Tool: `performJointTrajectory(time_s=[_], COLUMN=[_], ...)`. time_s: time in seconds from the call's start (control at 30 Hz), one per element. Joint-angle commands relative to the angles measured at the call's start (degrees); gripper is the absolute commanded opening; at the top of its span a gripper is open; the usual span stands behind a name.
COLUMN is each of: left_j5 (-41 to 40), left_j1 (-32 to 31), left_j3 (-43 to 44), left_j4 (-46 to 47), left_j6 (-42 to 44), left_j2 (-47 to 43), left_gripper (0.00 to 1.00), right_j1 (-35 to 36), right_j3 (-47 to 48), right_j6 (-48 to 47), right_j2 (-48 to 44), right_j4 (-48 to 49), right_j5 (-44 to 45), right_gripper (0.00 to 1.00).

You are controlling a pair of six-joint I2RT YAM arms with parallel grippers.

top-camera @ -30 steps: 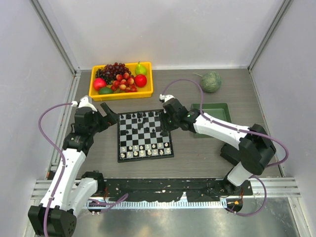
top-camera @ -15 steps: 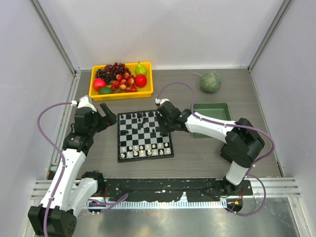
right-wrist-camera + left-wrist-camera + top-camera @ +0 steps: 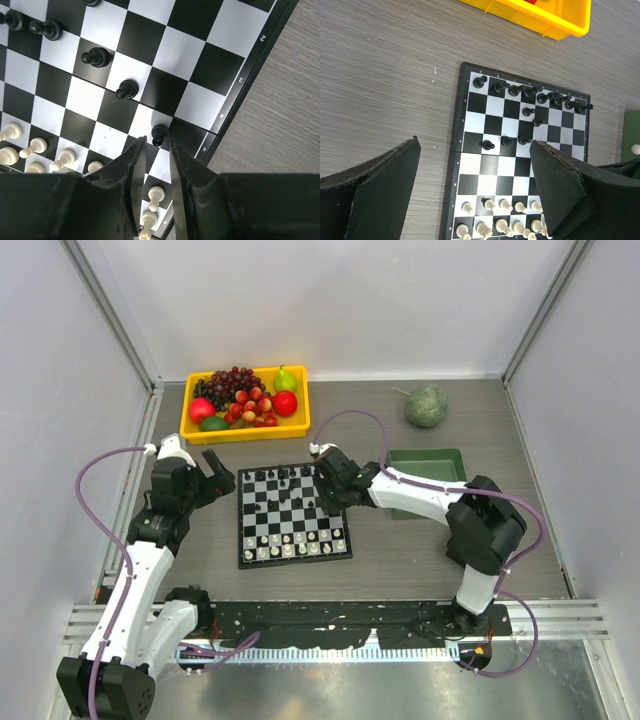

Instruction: Set up the chess pieces on the board

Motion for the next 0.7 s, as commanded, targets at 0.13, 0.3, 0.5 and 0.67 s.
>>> performJointTrajectory(time_s=[0.13, 0.3, 0.5, 0.67], left_j5=[-0.9, -1.3, -1.2, -1.1], left_j1=[0.4, 0.4, 0.7, 0.8], left_j3=[0.1, 0.1, 0.3, 0.3], left_j4=[1.3, 1.2, 1.2, 1.2], left_j6=[1.3, 1.4, 1.5, 1.6], left_j2=[-0.7, -1.0, -0.5, -0.4], left_gripper=[0.99, 0.99, 0.99, 0.99], right_j1=[0.4, 0.4, 0.4, 0.1], right_j3=[2.5, 2.4, 2.4, 4.1], right_j6=[0.2, 0.2, -0.4, -1.8], right_j2=[1.5, 1.0, -1.5, -3.2], right_j4=[2.0, 2.1, 1.7, 1.0], right_j5=[0.2, 0.5, 2.9, 4.7], right_gripper=[0.28, 0.17, 0.16, 0.16])
